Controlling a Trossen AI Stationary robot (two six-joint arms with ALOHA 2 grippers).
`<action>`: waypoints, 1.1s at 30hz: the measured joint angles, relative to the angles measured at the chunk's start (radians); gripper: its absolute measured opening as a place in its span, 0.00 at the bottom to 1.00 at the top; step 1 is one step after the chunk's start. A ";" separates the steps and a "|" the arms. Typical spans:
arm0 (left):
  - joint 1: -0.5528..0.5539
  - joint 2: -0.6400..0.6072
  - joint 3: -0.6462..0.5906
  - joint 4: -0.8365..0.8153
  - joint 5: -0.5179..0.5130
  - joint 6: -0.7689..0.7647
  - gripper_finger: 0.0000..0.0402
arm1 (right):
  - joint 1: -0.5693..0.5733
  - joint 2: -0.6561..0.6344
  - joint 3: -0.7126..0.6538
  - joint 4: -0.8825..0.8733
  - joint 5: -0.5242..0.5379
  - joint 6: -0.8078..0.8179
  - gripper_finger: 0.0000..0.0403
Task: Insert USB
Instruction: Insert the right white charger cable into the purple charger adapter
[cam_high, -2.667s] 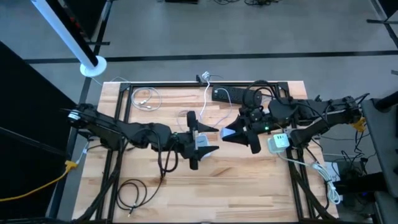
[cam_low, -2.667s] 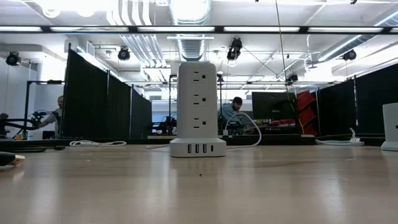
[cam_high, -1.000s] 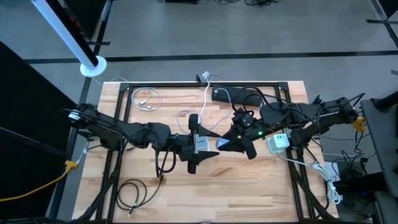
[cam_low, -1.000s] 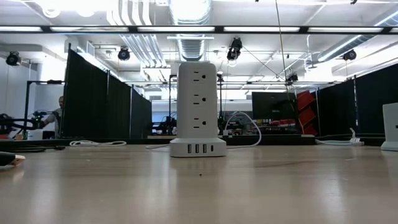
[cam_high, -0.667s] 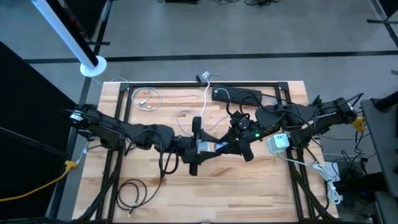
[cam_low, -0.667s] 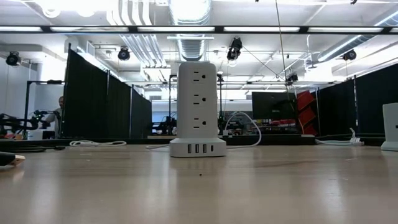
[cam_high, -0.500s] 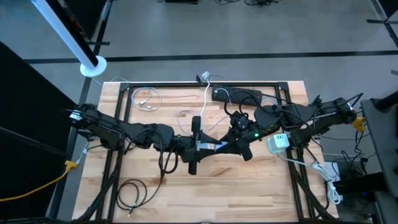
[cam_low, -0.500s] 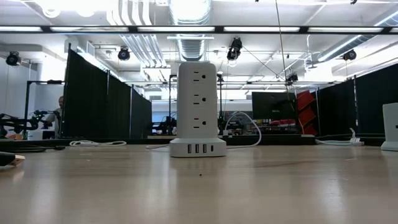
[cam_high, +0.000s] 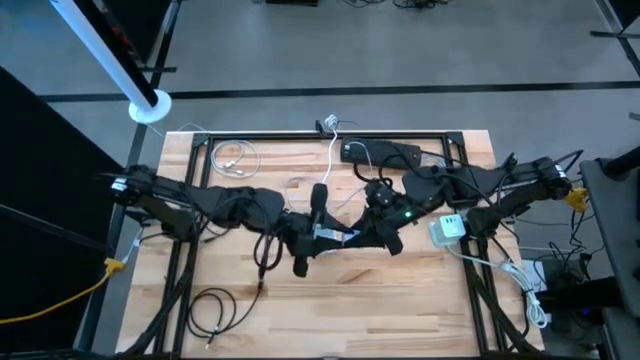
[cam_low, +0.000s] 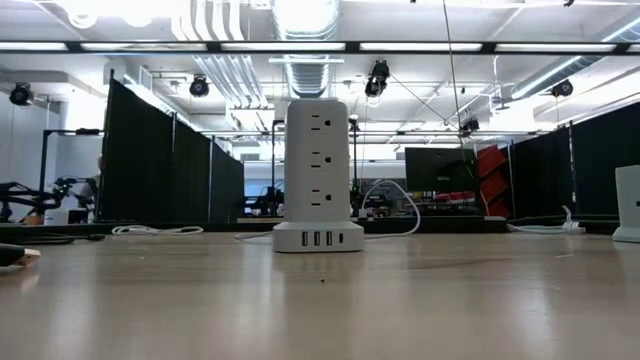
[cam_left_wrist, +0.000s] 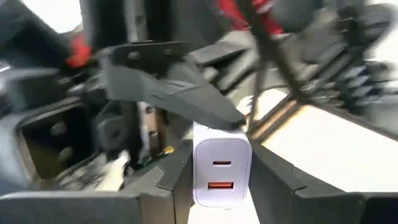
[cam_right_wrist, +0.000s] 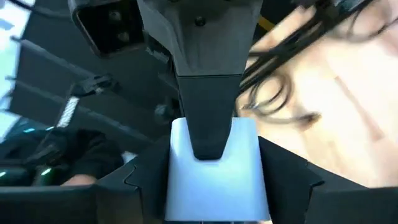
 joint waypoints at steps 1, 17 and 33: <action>0.013 0.004 0.024 -0.010 0.074 -0.012 0.29 | 0.001 0.000 0.002 0.021 -0.028 0.012 0.62; 0.046 0.088 0.056 -0.075 0.233 -0.083 0.29 | -0.005 0.049 0.002 0.063 -0.075 0.084 0.74; 0.041 0.114 0.056 -0.040 0.225 -0.146 0.29 | -0.003 0.095 0.002 0.055 -0.186 0.155 0.74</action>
